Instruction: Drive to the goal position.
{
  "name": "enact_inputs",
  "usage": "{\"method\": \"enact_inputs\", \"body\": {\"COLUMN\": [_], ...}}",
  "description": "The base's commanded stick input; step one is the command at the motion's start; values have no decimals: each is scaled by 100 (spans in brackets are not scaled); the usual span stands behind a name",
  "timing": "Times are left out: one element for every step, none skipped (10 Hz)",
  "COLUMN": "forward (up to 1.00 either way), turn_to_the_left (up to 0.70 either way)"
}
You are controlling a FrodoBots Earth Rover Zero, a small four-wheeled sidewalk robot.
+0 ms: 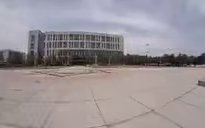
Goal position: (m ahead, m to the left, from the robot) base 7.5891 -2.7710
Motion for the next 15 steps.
{"method": "enact_inputs", "body": {"forward": [100, 100, 100, 100, 100, 100, 100, 100, 100, 100, 100, 100, 100, 100, 100], "turn_to_the_left": [0, 0, 0, 0, 0, 0, 0, 0, 0, 0, 0, 0, 0, 0, -17]}}
